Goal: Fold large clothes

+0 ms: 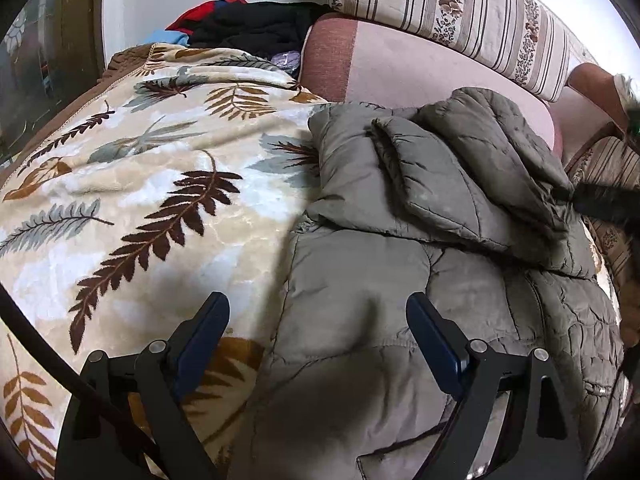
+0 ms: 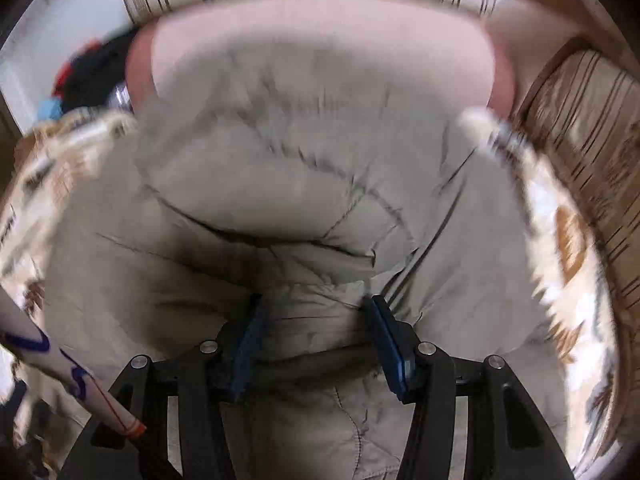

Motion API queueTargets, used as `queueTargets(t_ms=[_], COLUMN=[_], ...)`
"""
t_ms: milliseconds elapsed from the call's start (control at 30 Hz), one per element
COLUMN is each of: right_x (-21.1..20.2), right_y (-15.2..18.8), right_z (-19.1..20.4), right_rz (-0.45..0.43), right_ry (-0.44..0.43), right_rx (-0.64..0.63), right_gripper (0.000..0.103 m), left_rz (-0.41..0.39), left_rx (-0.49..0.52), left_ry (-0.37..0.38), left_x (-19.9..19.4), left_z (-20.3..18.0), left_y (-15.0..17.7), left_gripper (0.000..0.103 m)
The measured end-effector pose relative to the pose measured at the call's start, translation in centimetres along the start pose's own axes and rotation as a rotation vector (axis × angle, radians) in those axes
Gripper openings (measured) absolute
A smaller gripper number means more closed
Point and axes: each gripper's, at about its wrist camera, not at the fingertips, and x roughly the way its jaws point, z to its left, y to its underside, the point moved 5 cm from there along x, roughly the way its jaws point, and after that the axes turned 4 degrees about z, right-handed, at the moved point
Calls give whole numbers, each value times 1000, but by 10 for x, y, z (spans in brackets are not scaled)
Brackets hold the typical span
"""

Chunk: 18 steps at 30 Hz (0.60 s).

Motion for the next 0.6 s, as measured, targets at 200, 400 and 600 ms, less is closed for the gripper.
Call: queueTargets(t_ms=[200, 400, 600], right_x=[-7, 53, -4], right_y=[-9, 13, -5], right_z=[62, 97, 118], right_rz=[-25, 107, -68], right_ry=[-104, -18, -71], right_rx=[-125, -230, -291], right_gripper=[57, 62, 62], left_rz=[6, 9, 17], left_rx=[0, -13, -16], left_ry=[-4, 4, 17], left_x=[1, 0, 1], left_z=[0, 3, 3], left_y=[1, 0, 1], left_gripper=[89, 89, 89])
